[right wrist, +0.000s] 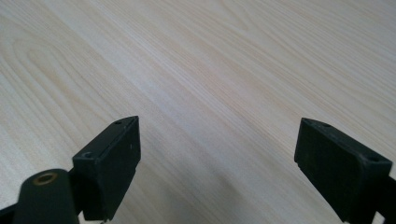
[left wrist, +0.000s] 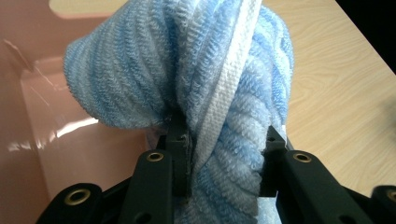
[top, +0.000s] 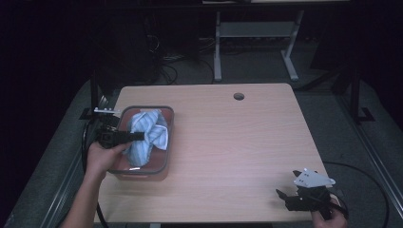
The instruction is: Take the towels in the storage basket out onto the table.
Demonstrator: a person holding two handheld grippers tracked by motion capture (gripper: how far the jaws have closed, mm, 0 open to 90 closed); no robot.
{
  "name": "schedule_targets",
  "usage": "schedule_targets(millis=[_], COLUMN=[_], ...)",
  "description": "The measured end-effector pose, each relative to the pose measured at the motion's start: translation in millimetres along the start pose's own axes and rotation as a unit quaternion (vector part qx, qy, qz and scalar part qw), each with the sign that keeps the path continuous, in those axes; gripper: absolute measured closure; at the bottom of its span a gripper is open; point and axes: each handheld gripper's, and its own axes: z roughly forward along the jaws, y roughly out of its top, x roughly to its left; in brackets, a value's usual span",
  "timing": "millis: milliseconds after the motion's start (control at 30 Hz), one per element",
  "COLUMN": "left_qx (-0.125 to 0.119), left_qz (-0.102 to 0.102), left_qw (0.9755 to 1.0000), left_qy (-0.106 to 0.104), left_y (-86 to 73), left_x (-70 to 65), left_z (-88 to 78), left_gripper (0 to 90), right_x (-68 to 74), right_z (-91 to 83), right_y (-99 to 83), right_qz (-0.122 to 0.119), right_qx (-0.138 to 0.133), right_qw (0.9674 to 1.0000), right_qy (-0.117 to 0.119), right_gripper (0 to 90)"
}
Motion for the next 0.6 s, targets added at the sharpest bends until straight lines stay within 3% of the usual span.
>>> schedule_targets(millis=[600], left_qx=[-0.005], left_qz=[0.004], left_qw=[0.9999], left_qy=[0.013], left_y=[14.1], left_x=[-8.6], left_z=[-14.0], left_gripper=[65.8], right_x=[-3.9], right_z=[-2.9], right_y=[-1.1], right_qz=[0.000], right_qx=[-0.004], right_qw=[1.0000], right_qy=[-0.002], right_gripper=[13.9])
